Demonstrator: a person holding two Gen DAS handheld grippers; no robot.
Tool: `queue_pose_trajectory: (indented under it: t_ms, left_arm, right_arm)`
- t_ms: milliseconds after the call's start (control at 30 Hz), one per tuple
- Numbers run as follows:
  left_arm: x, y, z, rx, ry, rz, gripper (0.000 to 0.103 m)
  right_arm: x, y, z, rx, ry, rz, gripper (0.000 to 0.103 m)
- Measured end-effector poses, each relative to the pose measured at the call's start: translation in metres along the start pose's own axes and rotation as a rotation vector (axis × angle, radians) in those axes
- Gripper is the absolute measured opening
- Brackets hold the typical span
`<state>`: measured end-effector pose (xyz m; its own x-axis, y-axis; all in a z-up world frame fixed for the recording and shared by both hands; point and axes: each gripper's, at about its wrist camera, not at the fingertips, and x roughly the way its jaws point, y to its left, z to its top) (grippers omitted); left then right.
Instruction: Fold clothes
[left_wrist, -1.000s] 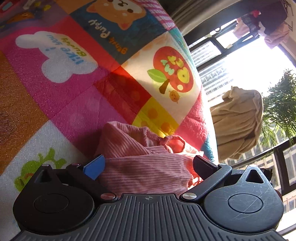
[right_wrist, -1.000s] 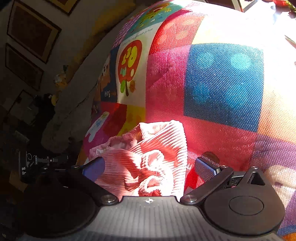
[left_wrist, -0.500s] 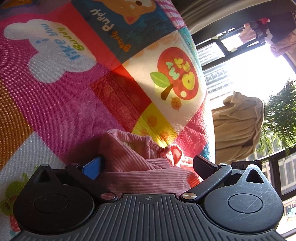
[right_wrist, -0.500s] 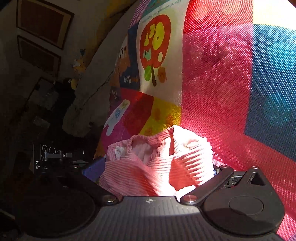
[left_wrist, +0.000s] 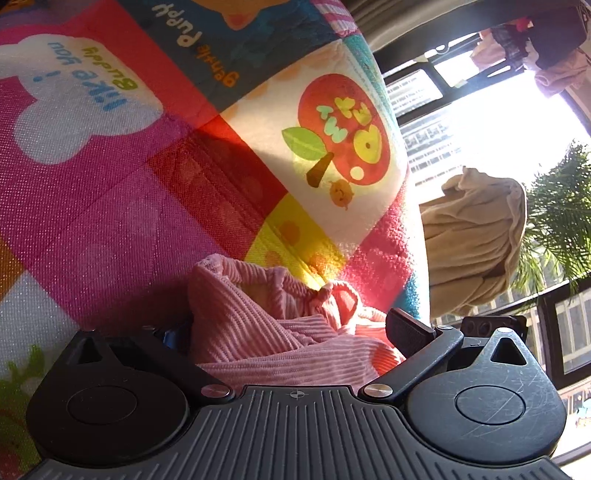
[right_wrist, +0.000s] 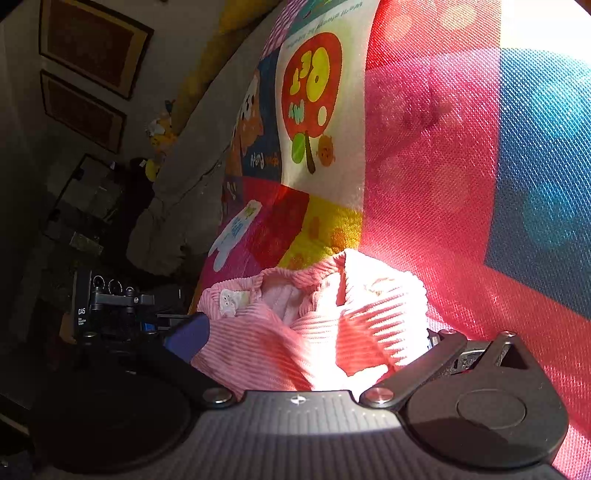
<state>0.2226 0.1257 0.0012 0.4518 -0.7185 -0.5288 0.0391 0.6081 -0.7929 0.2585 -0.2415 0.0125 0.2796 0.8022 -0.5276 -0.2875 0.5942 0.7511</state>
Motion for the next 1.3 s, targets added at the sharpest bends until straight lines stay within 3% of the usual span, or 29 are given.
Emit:
queue_pose_trajectory:
  t_ms: [133,300,400,433,600,700,867,967,1033,1133,1200,1300]
  left_arm:
    - [0.003,0.001,-0.011,-0.014,0.061,-0.173,0.103]
    - [-0.048,-0.03,-0.054,0.177,0.079,-0.338,0.103]
    - [-0.082,-0.037,-0.101,0.277,0.106,-0.396,0.103]
    - [-0.089,-0.035,-0.116,0.297,0.121,-0.383,0.103]
    - [-0.104,-0.009,-0.185,0.312,0.204,-0.125,0.103]
    - [-0.124,-0.007,-0.199,0.321,0.18,-0.062,0.103]
    - [-0.151,-0.027,-0.185,0.328,0.012,-0.134,0.103]
    - [-0.135,-0.038,-0.174,0.299,-0.034,-0.189,0.103]
    - [-0.12,-0.043,-0.168,0.269,-0.045,-0.201,0.103]
    - [-0.111,-0.049,-0.17,0.251,-0.055,-0.145,0.103]
    - [-0.116,-0.05,-0.174,0.271,-0.072,-0.097,0.103]
    - [-0.13,-0.043,-0.181,0.29,-0.085,-0.038,0.103]
  right_arm:
    - [-0.001,0.006,-0.01,0.05,0.022,0.083,0.103]
    - [-0.044,0.048,-0.054,-0.038,0.042,0.211,0.103]
    - [-0.073,0.065,-0.102,-0.112,0.058,0.18,0.103]
    - [-0.077,0.067,-0.117,-0.122,0.069,0.146,0.103]
    - [-0.114,0.078,-0.182,-0.232,0.056,-0.097,0.103]
    - [-0.144,0.097,-0.194,-0.328,-0.045,-0.203,0.103]
    - [-0.137,0.122,-0.182,-0.476,-0.248,-0.486,0.103]
    - [-0.091,0.128,-0.175,-0.577,-0.287,-0.617,0.103]
    - [-0.047,0.13,-0.187,-0.653,-0.2,-0.711,0.103]
    - [-0.01,0.144,-0.233,-0.898,-0.123,-0.728,0.103]
    - [-0.013,0.157,-0.253,-1.046,-0.141,-0.74,0.103]
    - [-0.038,0.164,-0.257,-1.081,-0.168,-0.716,0.103]
